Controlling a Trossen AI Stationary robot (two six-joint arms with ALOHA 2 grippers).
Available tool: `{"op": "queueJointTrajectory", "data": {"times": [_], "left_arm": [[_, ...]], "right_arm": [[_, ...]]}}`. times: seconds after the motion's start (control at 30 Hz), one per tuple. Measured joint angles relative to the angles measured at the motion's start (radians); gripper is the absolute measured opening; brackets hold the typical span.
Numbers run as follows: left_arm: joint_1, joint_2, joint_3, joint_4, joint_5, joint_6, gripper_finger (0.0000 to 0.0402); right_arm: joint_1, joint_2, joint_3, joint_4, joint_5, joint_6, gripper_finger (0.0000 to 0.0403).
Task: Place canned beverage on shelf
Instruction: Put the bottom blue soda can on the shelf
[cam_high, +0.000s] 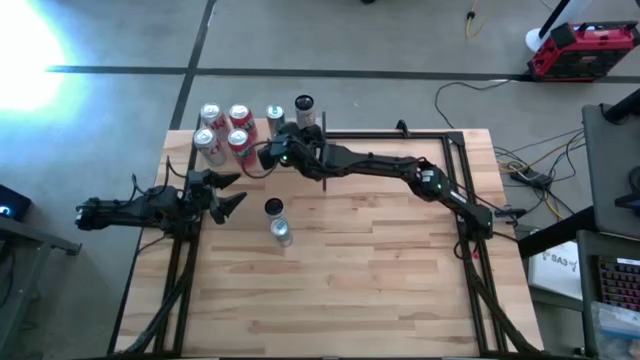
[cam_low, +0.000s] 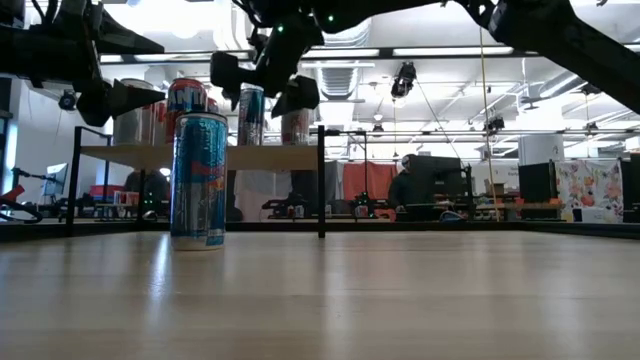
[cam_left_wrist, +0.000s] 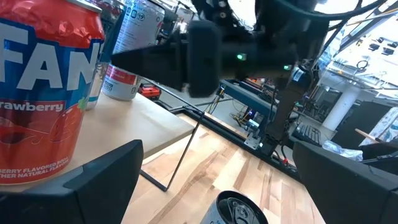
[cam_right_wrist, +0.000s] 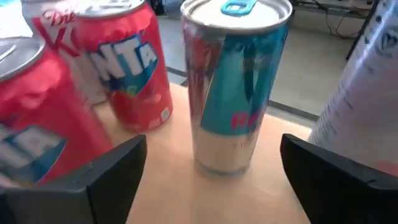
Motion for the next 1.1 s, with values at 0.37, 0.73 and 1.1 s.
{"op": "queueJointTrajectory", "data": {"times": [0.37, 0.73, 1.1], "left_arm": [[0.0, 0.0, 0.0, 0.0, 0.0, 0.0, 0.0398], [0.0, 0.0, 0.0, 0.0, 0.0, 0.0, 0.0398], [0.0, 0.0, 0.0, 0.0, 0.0, 0.0, 0.0398]], "right_arm": [[0.05, -0.092, 0.001, -0.286, -0.043, 0.153, 0.0364], [0.067, -0.242, 0.001, -0.72, -0.3, 0.408, 0.0364], [0.095, -0.29, -0.018, -1.076, -0.531, 0.529, 0.0355]]}}
